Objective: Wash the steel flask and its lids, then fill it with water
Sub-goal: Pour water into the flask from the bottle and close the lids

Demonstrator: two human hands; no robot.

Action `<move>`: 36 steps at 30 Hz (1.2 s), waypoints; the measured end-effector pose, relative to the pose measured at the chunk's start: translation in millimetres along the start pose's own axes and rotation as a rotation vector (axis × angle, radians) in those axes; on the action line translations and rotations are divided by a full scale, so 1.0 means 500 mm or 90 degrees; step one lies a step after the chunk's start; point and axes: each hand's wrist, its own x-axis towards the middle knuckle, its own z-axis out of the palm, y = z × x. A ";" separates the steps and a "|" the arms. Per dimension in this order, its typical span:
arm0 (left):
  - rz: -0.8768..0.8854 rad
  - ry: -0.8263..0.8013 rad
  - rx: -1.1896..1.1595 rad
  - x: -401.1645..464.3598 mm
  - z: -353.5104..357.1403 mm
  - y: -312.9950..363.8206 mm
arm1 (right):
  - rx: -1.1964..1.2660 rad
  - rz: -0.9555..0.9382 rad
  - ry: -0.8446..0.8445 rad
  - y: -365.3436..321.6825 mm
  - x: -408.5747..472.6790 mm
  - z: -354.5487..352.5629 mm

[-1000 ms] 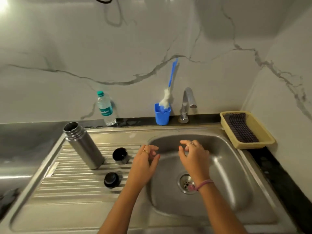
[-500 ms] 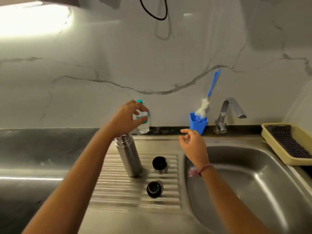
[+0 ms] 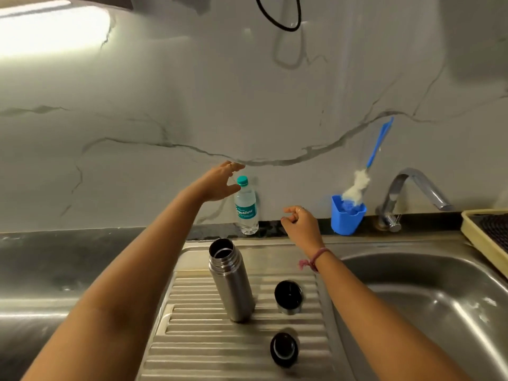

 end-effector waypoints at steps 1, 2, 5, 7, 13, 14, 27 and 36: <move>-0.005 -0.010 0.014 0.016 0.011 -0.007 | -0.004 -0.003 -0.004 0.001 0.007 0.006; -0.010 -0.024 0.029 0.031 0.021 -0.014 | -0.009 -0.006 -0.007 0.002 0.013 0.012; -0.019 -0.076 0.057 0.066 0.047 -0.034 | -0.019 -0.007 -0.005 0.010 0.030 0.026; -0.018 -0.097 0.062 0.082 0.060 -0.048 | -0.020 -0.003 -0.001 0.016 0.040 0.032; -0.025 -0.077 0.006 0.109 0.087 -0.057 | -0.032 0.010 0.004 0.037 0.047 0.039; -0.040 -0.064 -0.004 0.111 0.090 -0.056 | -0.031 0.013 0.005 0.040 0.046 0.038; -0.141 0.054 -0.129 0.073 0.085 -0.037 | 0.017 0.021 0.001 0.059 -0.004 -0.026; -0.064 0.198 -0.168 0.002 -0.050 0.074 | 0.033 -0.013 -0.044 0.027 -0.031 -0.093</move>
